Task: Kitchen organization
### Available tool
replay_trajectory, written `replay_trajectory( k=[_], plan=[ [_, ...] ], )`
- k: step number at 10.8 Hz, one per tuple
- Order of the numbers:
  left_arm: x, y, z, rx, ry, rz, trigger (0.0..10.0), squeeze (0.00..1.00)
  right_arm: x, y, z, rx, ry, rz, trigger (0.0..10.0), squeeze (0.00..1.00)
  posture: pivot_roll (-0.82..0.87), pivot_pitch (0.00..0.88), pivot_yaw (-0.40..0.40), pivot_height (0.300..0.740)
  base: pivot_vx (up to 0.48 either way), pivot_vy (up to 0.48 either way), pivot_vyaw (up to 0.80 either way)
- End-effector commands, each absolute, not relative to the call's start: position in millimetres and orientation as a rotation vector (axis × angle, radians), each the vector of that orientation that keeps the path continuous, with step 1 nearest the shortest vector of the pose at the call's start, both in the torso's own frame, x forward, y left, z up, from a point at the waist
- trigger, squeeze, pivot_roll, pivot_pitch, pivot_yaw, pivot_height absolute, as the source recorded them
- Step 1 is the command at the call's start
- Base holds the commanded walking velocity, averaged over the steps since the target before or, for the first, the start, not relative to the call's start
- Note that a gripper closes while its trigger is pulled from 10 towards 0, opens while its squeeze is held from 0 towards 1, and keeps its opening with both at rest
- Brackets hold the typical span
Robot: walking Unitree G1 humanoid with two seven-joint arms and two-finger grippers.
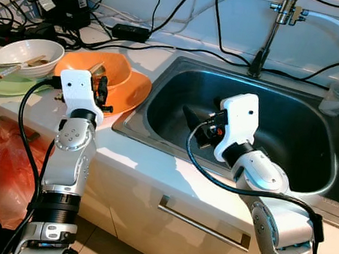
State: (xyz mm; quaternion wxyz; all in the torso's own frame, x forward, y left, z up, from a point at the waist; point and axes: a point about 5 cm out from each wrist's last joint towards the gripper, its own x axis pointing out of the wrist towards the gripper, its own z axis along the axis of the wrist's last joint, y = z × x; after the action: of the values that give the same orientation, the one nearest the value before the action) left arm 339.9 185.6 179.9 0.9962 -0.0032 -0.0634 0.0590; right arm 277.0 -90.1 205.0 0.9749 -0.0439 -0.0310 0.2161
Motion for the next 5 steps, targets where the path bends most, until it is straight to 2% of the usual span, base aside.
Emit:
replay_trajectory(
  k=[1, 5],
  plan=[
    [341.4, 184.3, 190.4, -0.012, -0.163, 0.122, 0.0, 0.0, 278.5, -89.5, 208.3, -0.095, -0.081, 0.431, 10.0, 0.0, -0.04, 0.0, 0.016, 0.74, 0.0, 0.0, 0.0],
    [342.2, 184.4, 191.1, -0.014, -0.166, 0.121, 0.0, 0.0, 279.1, -89.7, 208.0, -0.097, -0.082, 0.43, 10.0, 0.0, -0.04, 0.0, 0.016, 0.74, 0.0, 0.0, 0.0]
  ],
)
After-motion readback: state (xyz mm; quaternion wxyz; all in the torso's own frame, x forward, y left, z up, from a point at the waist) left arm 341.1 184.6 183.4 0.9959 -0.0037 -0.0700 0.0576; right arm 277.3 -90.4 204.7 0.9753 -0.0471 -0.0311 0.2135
